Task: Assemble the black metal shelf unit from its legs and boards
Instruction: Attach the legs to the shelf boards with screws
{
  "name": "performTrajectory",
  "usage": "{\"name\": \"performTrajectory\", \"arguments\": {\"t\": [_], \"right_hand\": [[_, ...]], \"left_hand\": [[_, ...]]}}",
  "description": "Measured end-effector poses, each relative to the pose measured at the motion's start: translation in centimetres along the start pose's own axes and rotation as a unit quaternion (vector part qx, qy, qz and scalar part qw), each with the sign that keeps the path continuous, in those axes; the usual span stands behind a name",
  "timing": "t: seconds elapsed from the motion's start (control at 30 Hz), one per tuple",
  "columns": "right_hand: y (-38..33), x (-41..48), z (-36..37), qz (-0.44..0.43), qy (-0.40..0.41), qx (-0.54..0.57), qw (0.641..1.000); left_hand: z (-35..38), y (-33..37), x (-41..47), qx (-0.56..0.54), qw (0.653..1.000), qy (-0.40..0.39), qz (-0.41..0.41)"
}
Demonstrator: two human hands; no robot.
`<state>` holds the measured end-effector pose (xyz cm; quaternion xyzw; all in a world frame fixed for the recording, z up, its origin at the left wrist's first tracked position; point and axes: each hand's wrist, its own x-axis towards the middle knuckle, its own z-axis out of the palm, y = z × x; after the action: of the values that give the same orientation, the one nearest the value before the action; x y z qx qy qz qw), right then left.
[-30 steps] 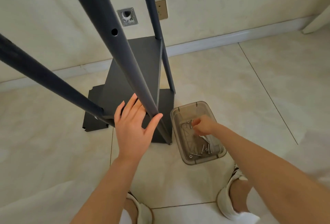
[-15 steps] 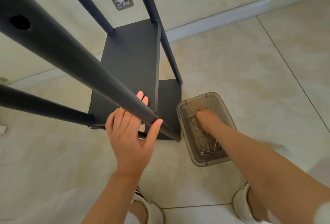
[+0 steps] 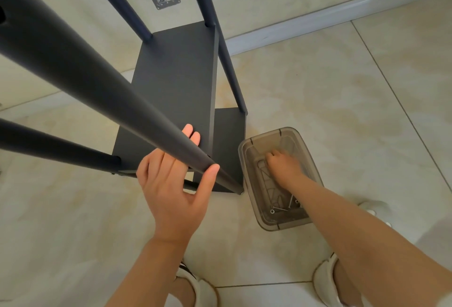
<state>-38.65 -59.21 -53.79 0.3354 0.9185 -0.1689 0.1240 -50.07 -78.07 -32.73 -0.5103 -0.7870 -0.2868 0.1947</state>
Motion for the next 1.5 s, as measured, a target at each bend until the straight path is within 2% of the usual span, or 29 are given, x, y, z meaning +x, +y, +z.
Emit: {"name": "performTrajectory", "arguments": {"t": [0.17,0.3,0.67,0.8,0.9,1.07,1.17,1.3,1.5], "right_hand": [[0.9,-0.9,-0.5,0.000,0.011,0.072,0.997],[2.4,-0.7,-2.4,-0.009,0.045,0.070,0.996],[11.2,-0.2,-9.0,0.101,0.065,0.020,0.993],[10.0,-1.3,-9.5,0.111,0.077,0.091,0.987],[6.6,-3.1,-9.6,0.117,0.118,0.245,0.955],[-2.0,-5.8,-11.2,0.121,0.181,0.496,0.841],[-6.8,-7.7,-12.6,0.091,0.194,0.571,0.793],[-11.2,-9.2,-13.5,0.044,0.190,0.601,0.775],[-13.9,-9.2,-13.8,0.005,0.162,0.591,0.790]], "left_hand": [[0.0,0.1,0.1,-0.002,1.000,-0.009,-0.020],[-0.1,0.6,0.3,0.008,0.999,-0.021,-0.034],[-1.1,0.9,0.8,0.006,0.995,-0.078,-0.063],[-1.5,1.1,1.0,0.001,0.992,-0.105,-0.075],[-1.8,1.3,1.3,0.005,0.988,-0.132,-0.085],[-2.5,1.8,1.8,0.004,0.983,-0.154,-0.095],[-3.1,2.0,2.1,0.011,0.983,-0.161,-0.086],[-4.0,2.1,2.9,-0.001,0.981,-0.177,-0.079],[-4.7,1.9,3.6,-0.018,0.973,-0.209,-0.093]]}}
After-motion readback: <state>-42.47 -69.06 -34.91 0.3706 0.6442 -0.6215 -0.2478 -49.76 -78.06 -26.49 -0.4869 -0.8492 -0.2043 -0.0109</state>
